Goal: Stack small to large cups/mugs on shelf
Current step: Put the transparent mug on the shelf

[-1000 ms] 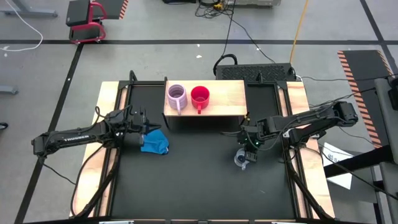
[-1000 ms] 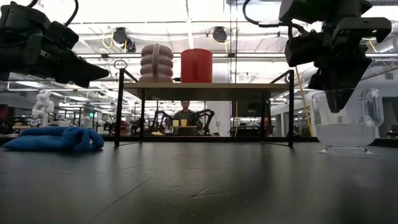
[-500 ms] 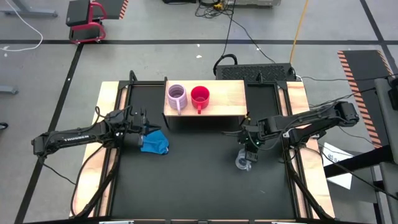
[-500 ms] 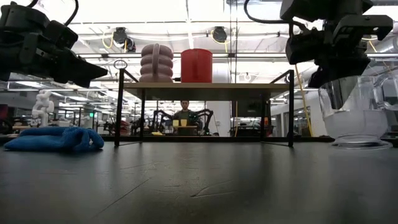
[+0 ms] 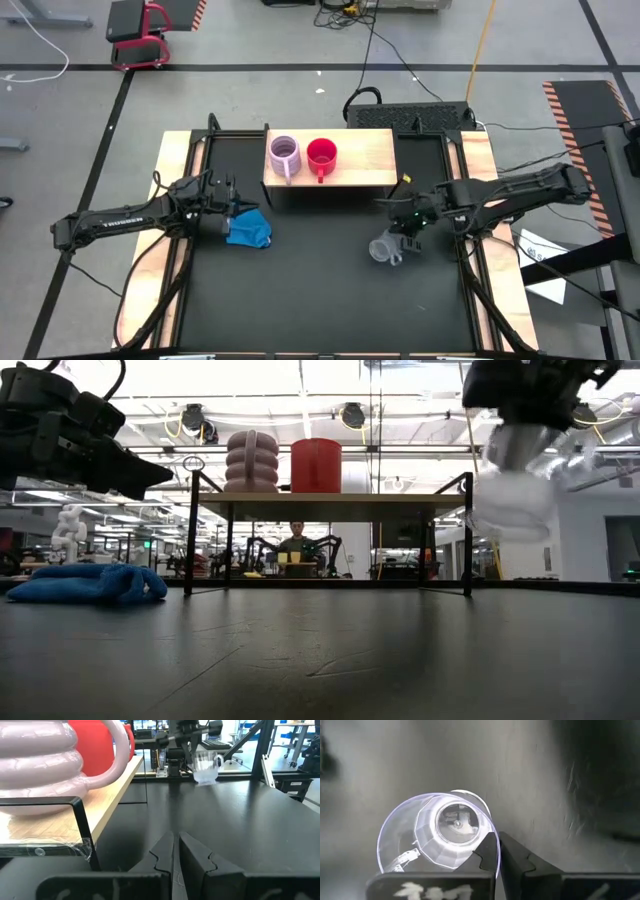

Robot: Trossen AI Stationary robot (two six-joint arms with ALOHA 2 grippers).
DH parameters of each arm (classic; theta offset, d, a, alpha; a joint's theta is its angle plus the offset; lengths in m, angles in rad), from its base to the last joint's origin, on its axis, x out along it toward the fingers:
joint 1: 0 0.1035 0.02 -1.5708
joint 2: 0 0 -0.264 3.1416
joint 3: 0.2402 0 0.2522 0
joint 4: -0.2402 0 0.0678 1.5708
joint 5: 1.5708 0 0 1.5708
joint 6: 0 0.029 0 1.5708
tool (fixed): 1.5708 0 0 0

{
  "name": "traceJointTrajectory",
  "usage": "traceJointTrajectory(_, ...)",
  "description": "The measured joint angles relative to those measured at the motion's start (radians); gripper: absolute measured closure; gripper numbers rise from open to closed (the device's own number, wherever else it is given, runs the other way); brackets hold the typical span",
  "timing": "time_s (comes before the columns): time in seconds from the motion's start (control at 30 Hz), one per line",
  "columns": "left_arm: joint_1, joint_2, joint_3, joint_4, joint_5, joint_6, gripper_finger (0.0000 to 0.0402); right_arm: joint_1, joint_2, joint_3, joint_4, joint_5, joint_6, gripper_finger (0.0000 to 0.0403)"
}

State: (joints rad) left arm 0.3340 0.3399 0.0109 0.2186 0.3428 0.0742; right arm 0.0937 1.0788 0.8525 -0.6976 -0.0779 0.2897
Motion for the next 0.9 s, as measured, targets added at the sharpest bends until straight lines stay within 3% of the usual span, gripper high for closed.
traceJointTrajectory(0.5,0.000,0.000,0.000,0.022,-0.001,-0.001,0.0371,0.026,-0.212,-0.224,0.212,0.003,0.002,0.0403)
traceJointTrajectory(0.9,0.000,0.000,0.000,0.019,-0.003,0.000,0.0371,0.026,-0.291,-0.329,0.298,0.003,0.007,0.0403)
